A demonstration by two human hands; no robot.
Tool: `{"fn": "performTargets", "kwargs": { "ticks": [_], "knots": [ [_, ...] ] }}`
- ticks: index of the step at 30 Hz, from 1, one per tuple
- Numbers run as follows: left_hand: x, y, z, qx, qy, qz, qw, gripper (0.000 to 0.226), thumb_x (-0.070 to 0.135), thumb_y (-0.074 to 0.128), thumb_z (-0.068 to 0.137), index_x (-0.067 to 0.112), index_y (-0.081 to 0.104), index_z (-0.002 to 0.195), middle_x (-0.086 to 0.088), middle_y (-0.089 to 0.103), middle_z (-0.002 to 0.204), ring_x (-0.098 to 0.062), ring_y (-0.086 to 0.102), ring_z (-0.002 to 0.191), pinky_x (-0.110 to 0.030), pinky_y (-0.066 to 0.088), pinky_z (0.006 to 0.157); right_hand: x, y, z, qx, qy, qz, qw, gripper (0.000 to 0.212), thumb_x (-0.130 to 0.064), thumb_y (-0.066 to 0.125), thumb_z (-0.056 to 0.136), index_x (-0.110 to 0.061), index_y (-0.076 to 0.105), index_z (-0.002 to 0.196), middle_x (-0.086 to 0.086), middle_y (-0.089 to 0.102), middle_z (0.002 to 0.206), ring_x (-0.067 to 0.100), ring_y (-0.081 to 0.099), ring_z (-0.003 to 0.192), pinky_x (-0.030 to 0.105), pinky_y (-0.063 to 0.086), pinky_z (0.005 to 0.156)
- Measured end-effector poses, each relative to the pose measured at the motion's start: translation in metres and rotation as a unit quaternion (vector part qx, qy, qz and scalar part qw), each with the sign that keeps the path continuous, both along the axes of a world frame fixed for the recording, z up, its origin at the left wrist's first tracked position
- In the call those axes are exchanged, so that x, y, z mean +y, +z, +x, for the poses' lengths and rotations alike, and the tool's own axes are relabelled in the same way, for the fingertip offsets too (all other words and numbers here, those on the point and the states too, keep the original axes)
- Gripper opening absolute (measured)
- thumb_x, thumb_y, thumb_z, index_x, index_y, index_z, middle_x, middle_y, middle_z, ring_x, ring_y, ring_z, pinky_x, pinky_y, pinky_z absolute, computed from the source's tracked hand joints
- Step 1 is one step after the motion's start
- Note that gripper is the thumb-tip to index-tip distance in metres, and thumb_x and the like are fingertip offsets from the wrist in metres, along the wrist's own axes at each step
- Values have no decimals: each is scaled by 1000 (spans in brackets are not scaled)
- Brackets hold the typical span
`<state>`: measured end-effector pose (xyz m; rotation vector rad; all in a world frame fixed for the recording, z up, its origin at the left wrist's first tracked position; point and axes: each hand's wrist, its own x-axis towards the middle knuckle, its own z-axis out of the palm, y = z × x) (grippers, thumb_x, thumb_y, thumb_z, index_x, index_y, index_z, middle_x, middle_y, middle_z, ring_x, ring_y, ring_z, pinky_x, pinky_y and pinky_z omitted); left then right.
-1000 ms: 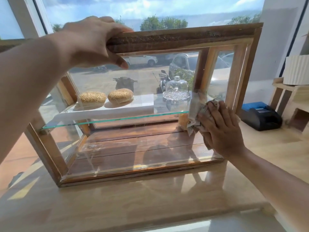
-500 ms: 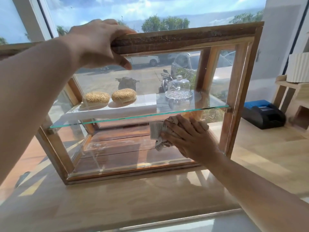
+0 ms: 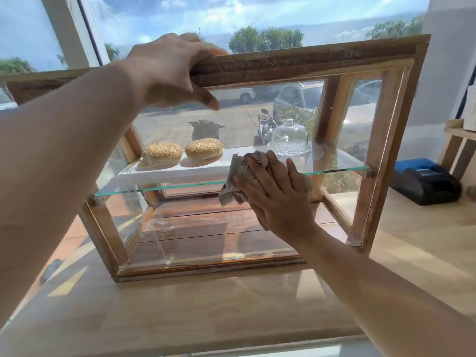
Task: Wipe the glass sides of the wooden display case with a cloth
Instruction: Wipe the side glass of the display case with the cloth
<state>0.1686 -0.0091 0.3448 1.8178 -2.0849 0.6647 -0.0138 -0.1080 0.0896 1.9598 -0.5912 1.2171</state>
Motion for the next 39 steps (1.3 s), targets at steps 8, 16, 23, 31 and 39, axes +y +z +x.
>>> {"fn": "performTargets", "kwargs": {
  "ticks": [8, 16, 23, 31, 39],
  "knots": [
    [2, 1, 0, 10, -4, 6, 1000, 76, 61, 72, 72, 53, 36, 139, 14, 50, 122, -20, 42, 121, -44, 41, 91, -29, -50, -85, 173, -67, -88, 979, 67, -14, 48, 95, -31, 26, 156, 0, 20, 164, 33, 25, 148, 52, 19, 120],
    [-2, 0, 3, 4, -11, -6, 1000, 77, 63, 70, 71, 52, 37, 140, 15, 51, 127, -20, 43, 122, -38, 38, 85, -43, 6, -144, -28, -67, 41, 996, 70, -6, 55, 98, -21, 20, 157, 14, 15, 163, 44, 12, 149, 59, 16, 120],
    [-4, -1, 4, 0, -9, -20, 1000, 78, 64, 70, 70, 50, 38, 140, 13, 51, 125, -21, 43, 120, -41, 39, 87, -30, -34, -123, -149, -76, 106, 980, 47, -14, 41, 107, -7, 27, 152, 28, 22, 158, 48, 18, 147, 57, 16, 121],
    [-1, -3, 2, 9, -21, -20, 1000, 72, 58, 71, 72, 46, 43, 137, 11, 48, 108, -23, 45, 111, -39, 38, 81, 1, -85, -150, -101, -127, 189, 968, 55, 3, 74, 78, -10, 54, 127, 21, 45, 144, 44, 42, 133, 51, 40, 109],
    [-4, -3, 2, 7, -18, -28, 999, 73, 62, 71, 68, 45, 45, 135, 6, 53, 114, -27, 48, 113, -46, 44, 88, 28, -106, -152, -92, -143, 283, 944, 40, 2, 87, 64, -5, 66, 97, 15, 59, 112, 33, 50, 98, 42, 58, 60]
  ]
}}
